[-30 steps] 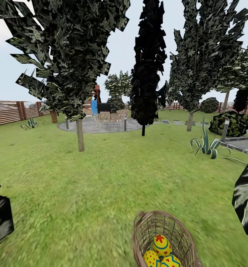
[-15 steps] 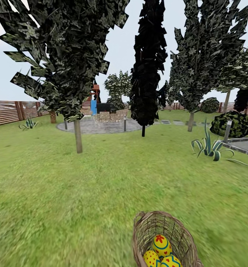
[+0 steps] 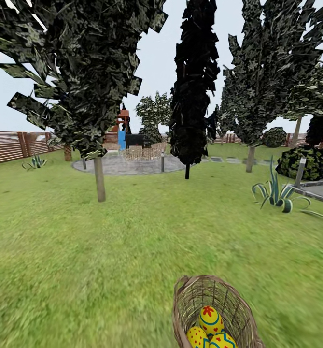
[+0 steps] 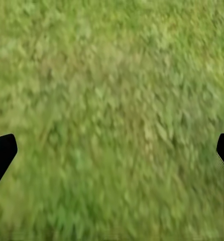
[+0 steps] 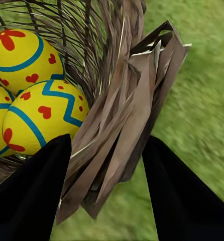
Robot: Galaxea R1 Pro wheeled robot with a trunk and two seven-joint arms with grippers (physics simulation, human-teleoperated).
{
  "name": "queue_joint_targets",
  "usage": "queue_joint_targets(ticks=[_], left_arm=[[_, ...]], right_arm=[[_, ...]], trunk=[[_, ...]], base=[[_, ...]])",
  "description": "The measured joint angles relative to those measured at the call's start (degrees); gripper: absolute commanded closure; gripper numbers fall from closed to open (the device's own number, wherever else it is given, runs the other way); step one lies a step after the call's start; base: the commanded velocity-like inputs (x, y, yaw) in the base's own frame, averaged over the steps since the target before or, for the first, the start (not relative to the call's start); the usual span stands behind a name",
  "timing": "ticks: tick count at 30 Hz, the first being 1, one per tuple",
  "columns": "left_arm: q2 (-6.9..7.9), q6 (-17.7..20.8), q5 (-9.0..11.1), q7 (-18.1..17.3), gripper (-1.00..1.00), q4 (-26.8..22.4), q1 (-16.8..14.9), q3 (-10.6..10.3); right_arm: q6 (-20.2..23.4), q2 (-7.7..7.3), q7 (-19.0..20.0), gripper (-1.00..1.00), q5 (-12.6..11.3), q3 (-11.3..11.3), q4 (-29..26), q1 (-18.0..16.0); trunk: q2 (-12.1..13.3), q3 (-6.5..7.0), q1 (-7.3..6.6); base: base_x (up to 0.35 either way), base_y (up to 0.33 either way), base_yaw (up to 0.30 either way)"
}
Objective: Take the three Easter eggs out of the wicker basket on the lawn in the garden, then place them on the lawn next to a single tree (choose any tree) so that all three eggs are next to the same tree and none are left in the basket.
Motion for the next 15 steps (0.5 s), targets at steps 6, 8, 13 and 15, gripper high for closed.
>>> queue_joint_targets(ticks=[6, 8, 13, 15], left_arm=[[0.0, 0.0, 0.0, 0.0, -1.0, 0.0, 0.0, 0.0], [0.0, 0.0, 0.0, 0.0, -1.0, 0.0, 0.0, 0.0], [0.0, 0.0, 0.0, 0.0, -1.0, 0.0, 0.0, 0.0], [0.0, 0.0, 0.0, 0.0, -1.0, 0.0, 0.0, 0.0]], right_arm=[[0.0, 0.0, 0.0, 1.0, 0.0, 0.0, 0.0, 0.0], [0.0, 0.0, 0.0, 1.0, 0.0, 0.0, 0.0, 0.0], [0.0, 0.03, 0.0, 1.0, 0.0, 0.0, 0.0, 0.0], [-0.1, 0.16, 0.0, 1.0, 0.0, 0.1, -0.1, 0.0]], trunk=[[0.0, 0.0, 0.0], [0.0, 0.0, 0.0], [0.0, 0.0, 0.0], [0.0, 0.0, 0.0]], base=[[0.295, 0.0, 0.0], [0.295, 0.0, 0.0], [0.295, 0.0, 0.0], [0.295, 0.0, 0.0]])
